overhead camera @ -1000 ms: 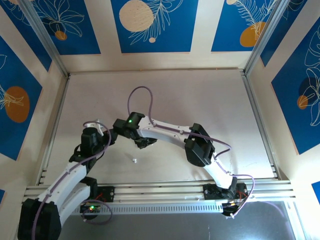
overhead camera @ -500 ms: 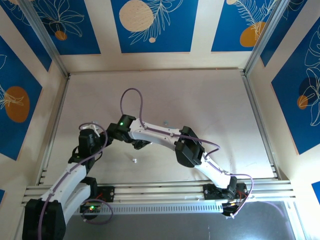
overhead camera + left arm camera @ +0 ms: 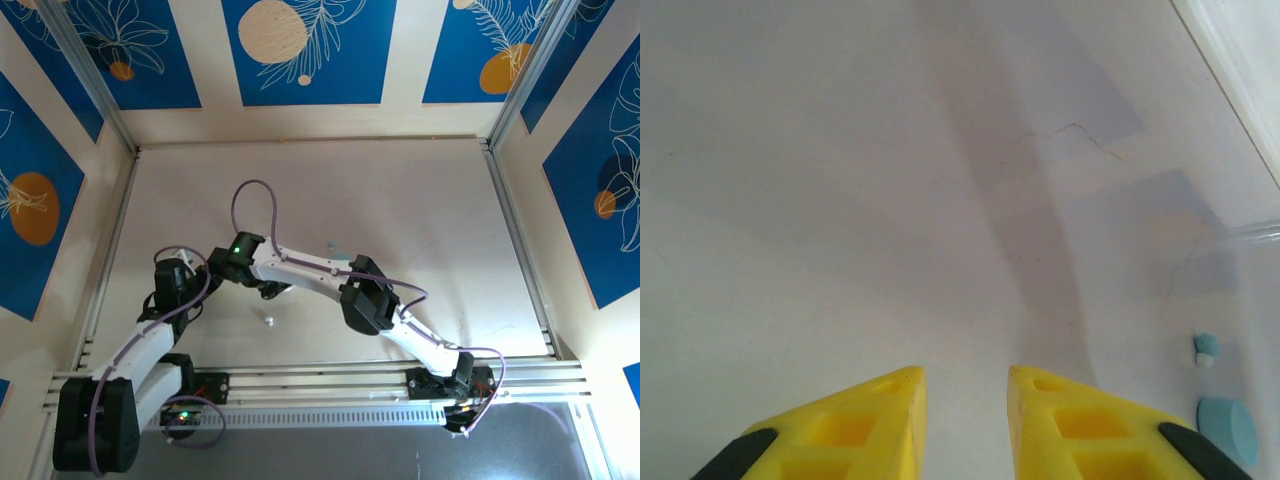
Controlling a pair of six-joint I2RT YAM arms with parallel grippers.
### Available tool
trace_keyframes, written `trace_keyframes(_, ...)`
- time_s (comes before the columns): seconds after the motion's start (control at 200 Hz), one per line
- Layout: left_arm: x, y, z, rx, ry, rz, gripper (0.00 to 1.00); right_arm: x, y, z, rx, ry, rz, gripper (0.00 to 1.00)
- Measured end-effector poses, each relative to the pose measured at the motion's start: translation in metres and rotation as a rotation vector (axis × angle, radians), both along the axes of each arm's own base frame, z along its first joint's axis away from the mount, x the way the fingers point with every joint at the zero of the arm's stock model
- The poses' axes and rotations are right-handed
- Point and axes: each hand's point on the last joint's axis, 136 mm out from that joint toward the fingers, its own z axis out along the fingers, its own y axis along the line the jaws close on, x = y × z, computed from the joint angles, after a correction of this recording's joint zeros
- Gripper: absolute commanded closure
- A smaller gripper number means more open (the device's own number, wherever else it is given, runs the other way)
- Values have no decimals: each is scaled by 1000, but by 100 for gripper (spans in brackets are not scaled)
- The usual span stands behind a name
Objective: Insert the wireless bluetooth earbuds into the charging case
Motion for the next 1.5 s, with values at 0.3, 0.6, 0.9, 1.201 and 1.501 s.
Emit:
trace_keyframes(0.3,0,-1,0,-4,0,-4,73,5,9,-3,31,-6,24,84)
trace_keyframes(0.6,0,-1,0,-8,2,-3,73,12,15,-16,40,-4,33,84)
trace_keyframes(0.9,0,-1,0,-10,1,-6,73,17,19,-32,40,4,36,84)
trace_keyframes(1.201,0,-1,0,-10,2,-6,73,17,19,-35,39,5,37,84)
trace_keyframes(1.501,0,-1,0,-10,3,-6,73,14,14,-41,17,22,36,81)
